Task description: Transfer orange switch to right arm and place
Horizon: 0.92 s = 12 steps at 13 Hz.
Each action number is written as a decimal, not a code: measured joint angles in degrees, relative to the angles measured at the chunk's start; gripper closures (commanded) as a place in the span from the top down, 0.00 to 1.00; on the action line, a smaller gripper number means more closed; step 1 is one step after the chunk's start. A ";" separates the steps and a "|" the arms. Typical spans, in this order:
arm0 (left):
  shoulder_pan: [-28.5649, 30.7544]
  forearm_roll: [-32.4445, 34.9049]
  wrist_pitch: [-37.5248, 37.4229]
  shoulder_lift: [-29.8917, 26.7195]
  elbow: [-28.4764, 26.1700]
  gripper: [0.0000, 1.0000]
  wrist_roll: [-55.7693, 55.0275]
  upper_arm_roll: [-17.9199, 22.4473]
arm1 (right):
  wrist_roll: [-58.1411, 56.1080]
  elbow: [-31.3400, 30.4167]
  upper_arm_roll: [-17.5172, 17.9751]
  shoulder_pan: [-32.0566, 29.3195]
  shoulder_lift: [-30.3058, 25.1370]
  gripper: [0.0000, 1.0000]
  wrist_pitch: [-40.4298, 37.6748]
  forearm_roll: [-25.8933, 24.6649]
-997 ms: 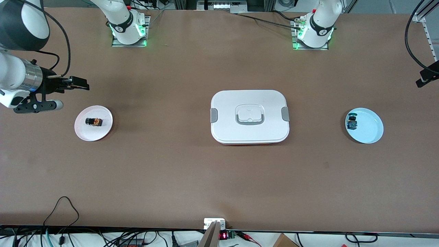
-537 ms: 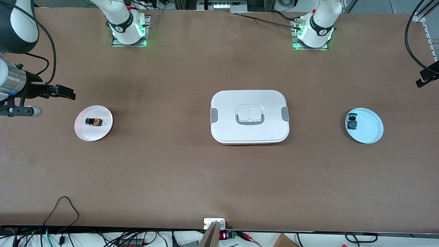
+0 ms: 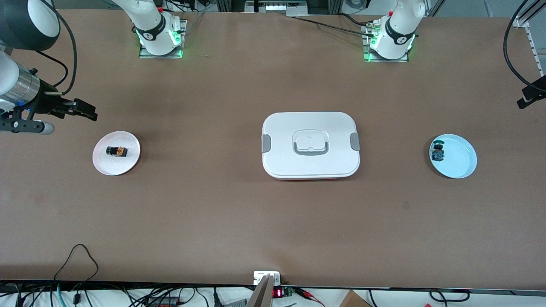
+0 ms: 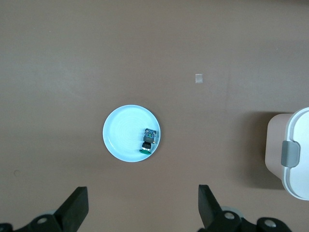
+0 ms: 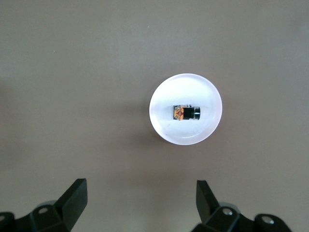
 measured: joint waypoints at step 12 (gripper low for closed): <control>0.03 0.00 -0.03 0.01 0.00 1.00 0.00 0.00 | -3.53 6.82 -0.21 0.20 -0.07 1.00 -5.16 -0.91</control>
